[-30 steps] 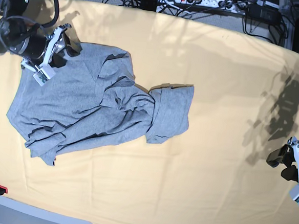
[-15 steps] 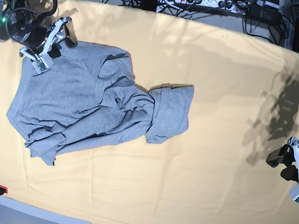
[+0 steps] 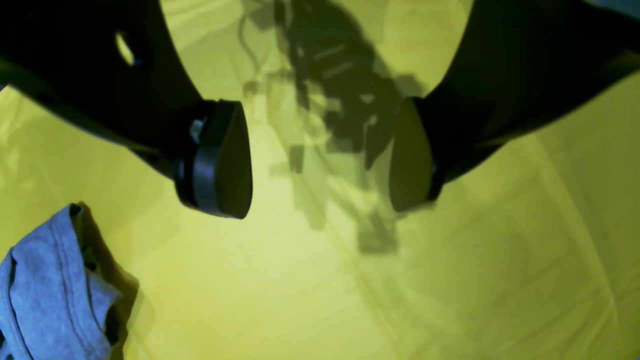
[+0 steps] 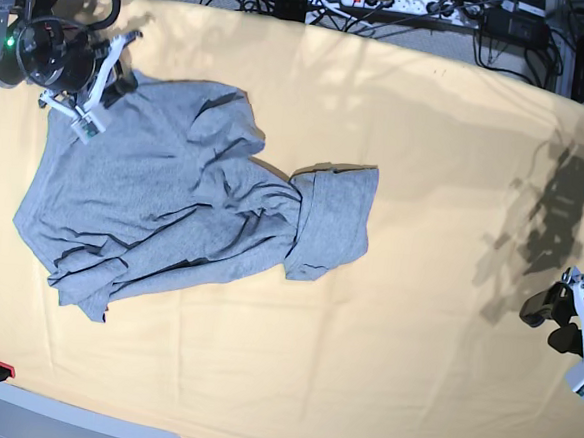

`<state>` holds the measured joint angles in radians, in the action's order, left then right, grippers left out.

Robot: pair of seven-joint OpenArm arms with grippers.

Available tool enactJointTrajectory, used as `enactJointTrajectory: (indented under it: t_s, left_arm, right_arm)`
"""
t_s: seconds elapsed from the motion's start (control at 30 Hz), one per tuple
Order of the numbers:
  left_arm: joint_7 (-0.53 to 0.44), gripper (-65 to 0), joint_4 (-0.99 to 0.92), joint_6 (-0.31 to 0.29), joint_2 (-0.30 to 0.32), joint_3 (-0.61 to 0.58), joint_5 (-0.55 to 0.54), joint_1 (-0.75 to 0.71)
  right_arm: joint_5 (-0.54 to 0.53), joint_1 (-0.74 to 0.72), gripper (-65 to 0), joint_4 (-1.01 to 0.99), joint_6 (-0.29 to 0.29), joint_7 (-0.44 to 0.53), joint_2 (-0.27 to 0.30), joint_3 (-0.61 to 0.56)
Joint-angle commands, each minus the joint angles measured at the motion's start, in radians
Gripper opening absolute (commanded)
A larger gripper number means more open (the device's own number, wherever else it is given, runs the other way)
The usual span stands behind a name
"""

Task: Layout the t-shirt on the table in an organized manner, then fold the t-shirt properly
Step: 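Pull the corner outward with the right gripper and release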

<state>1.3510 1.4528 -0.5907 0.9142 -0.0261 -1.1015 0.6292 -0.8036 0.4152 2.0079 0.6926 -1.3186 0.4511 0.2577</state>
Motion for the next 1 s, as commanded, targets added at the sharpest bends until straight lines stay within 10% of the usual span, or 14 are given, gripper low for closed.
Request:
enactJointTrajectory:
  t_s: [0.0, 0.53, 0.9, 0.97]
  left_arm:
    - [-0.018, -21.8, 0.01, 0.0, 0.019, 0.011, -0.011, 0.031]
    - [-0.008, -21.8, 0.01, -0.019, 0.027, 0.011, -0.01, 0.031]
    - [-0.008, -21.8, 0.01, -0.018, 0.077, 0.011, -0.011, 0.031]
    - [-0.008, -21.8, 0.01, -0.018, 0.084, 0.011, -0.011, 0.031]
  right_arm:
    - [-0.014, -0.008, -65.0, 0.048, 0.006, -0.016, 0.015, 0.007]
    - [0.246, 0.206, -65.0, 0.178, -0.007, 0.024, 0.184, 0.027]
    - [0.665, 0.205, -65.0, 0.178, -0.333, 0.114, 0.183, 0.027]
    - [0.718, 0.205, -56.9, 0.178, -0.383, 0.115, 0.183, 0.027]
